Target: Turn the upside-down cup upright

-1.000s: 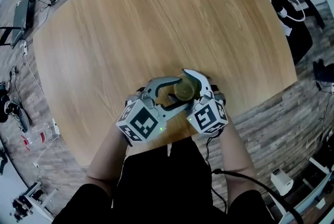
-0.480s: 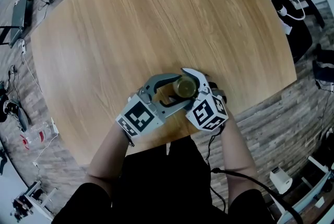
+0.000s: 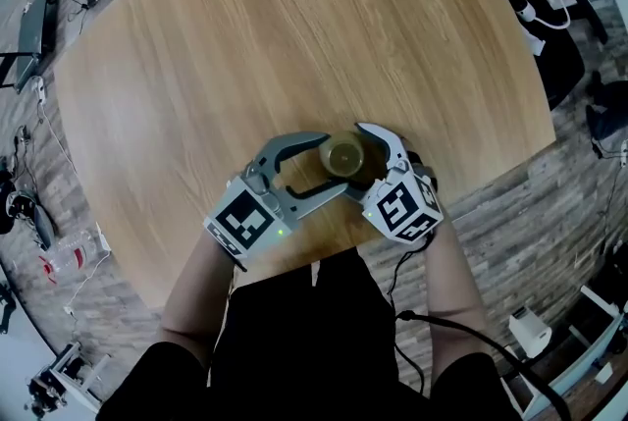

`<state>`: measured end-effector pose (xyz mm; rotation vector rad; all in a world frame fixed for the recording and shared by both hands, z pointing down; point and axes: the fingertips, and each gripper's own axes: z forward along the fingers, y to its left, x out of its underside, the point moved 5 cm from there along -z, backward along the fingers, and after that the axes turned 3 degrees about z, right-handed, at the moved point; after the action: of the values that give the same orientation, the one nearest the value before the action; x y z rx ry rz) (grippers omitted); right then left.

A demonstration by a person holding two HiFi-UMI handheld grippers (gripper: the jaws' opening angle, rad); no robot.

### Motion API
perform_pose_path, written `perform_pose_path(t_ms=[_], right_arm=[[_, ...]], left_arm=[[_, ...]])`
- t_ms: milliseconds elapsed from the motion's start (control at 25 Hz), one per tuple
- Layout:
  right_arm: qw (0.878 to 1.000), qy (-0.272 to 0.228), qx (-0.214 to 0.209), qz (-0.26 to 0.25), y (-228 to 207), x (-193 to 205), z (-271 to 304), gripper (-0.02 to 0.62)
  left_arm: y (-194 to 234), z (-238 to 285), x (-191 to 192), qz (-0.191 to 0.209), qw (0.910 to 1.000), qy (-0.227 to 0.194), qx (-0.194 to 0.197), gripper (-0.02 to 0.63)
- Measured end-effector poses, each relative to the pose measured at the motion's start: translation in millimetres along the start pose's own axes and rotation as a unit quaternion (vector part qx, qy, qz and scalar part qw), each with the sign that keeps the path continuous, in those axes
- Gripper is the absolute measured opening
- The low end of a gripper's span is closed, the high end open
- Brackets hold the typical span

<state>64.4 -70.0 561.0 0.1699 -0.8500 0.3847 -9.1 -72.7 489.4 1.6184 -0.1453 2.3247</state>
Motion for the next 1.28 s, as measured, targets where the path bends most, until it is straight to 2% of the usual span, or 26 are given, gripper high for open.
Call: perform_pose_path(t_ms=[120, 240, 400, 480, 600, 720, 840, 960, 1160, 1280], right_arm=[[0.999, -0.005, 0.026, 0.021, -5, 4, -26, 0.396], [0.996, -0.038, 0.056, 0.051, 3, -12, -73, 0.396], [0.988, -0.105, 0.101, 0.048, 21, -64, -142, 0.379], [0.98, -0.139, 0.135, 0.032, 25, -89, -169, 0.299], [0.959, -0.201, 0.194, 0.046, 30, -119, -200, 0.102], [0.937, -0.24, 0.244, 0.07, 33, -143, -220, 0.044], [0.916, -0.27, 0.286, 0.082, 42, -159, -236, 0.015], [0.903, -0.296, 0.297, 0.096, 60, -165, -250, 0.015], [0.896, -0.315, 0.294, 0.11, 85, -163, -265, 0.014], [0.893, -0.325, 0.293, 0.104, 94, -170, -269, 0.014]], left_arm=[[4, -13, -11, 0.0, 0.9996, -0.016, -0.023, 0.273], [-6, -31, -35, 0.016, 0.9986, -0.022, -0.045, 0.26], [-31, -56, -92, 0.018, 0.9944, -0.069, -0.078, 0.123], [-41, -65, -119, 0.015, 0.9891, -0.097, -0.11, 0.056], [-55, -76, -146, 0.012, 0.9803, -0.126, -0.152, 0.009], [-70, -82, -161, 0.022, 0.9734, -0.135, -0.184, 0.008], [-83, -86, -169, 0.022, 0.965, -0.148, -0.215, 0.008], [-102, -89, -175, 0.018, 0.9516, -0.17, -0.256, 0.008], [-132, -90, -181, 0.005, 0.9339, -0.185, -0.306, 0.008], [-142, -95, -187, 0.012, 0.9249, -0.187, -0.331, 0.008]])
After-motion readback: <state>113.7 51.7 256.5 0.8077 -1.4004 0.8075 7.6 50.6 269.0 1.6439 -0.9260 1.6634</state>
